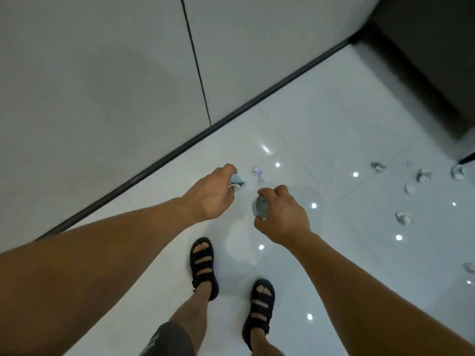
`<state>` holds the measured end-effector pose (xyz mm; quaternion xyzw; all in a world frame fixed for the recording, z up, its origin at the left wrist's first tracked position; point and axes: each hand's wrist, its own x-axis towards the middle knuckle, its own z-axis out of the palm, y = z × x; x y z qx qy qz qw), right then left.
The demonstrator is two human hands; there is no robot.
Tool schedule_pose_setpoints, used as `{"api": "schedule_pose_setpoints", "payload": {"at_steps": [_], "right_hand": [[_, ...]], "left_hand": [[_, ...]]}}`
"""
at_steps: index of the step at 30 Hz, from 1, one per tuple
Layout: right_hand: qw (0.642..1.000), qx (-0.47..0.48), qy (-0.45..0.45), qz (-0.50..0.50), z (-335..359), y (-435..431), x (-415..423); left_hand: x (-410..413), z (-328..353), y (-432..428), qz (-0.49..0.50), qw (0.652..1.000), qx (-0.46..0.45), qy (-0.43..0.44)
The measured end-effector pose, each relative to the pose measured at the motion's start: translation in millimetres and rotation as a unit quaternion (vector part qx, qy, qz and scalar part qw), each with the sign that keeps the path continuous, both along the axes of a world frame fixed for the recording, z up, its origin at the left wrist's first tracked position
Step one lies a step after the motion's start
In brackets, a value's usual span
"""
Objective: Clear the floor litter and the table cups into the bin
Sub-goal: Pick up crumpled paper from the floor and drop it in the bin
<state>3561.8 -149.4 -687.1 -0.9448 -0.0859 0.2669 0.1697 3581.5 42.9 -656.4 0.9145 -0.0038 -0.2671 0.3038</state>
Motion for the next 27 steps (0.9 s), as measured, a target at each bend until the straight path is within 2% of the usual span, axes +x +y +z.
{"api": "schedule_pose_setpoints", "payload": {"at_steps": [6,12,21,27], "right_hand": [[0.997,0.002,-0.026,0.069,110.7,11.9,-6.5],[0.984,0.014,-0.056,0.167,215.4,31.5,-41.5],[0.938,0.018,-0.135,0.317,335.4,121.0,-111.3],[0.903,0.047,-0.177,0.389,377.7,215.8,-196.4]], "left_hand": [[-55.3,115.8,31.9,0.118,0.992,0.043,-0.030],[-143.6,214.6,36.5,0.227,0.971,0.037,-0.073],[-270.0,333.1,103.6,0.375,0.915,0.051,-0.140],[-382.7,365.9,175.3,0.453,0.869,0.073,-0.184]]}}
